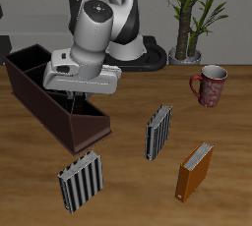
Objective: Place the black book into the right desk caddy's left compartment
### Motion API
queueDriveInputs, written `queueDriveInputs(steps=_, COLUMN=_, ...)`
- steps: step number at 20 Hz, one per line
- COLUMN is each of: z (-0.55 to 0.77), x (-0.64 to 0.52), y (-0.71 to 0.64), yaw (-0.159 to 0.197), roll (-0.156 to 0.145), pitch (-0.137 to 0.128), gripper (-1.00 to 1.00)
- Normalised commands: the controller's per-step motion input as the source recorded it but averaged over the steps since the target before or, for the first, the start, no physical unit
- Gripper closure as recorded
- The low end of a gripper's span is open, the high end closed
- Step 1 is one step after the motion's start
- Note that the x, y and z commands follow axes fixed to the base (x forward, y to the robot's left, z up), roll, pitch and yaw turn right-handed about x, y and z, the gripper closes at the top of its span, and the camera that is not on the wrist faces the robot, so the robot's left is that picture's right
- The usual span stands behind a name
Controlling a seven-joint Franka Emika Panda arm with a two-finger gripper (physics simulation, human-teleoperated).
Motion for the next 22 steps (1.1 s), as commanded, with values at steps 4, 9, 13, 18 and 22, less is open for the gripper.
queueDriveInputs(steps=4, z=-0.2, x=0.05, y=-0.04, yaw=-0.006, roll=-0.012, pitch=0.013, gripper=1.0)
queueDriveInputs(steps=9, z=-0.25, x=0.08, y=-0.03, yaw=-0.035, roll=-0.022, pitch=0.033, gripper=1.0)
queueDriveInputs(steps=13, z=-0.35, x=0.11, y=-0.04, yaw=-0.079, roll=-0.062, pitch=0.075, gripper=1.0)
queueDriveInputs(steps=18, z=-0.15, x=-0.04, y=0.1, yaw=-0.004, roll=0.022, pitch=0.042, gripper=-1.0)
queueDriveInputs(steps=22, z=0.17, x=-0.1, y=0.04, yaw=-0.062, roll=-0.017, pitch=0.025, gripper=-1.0)
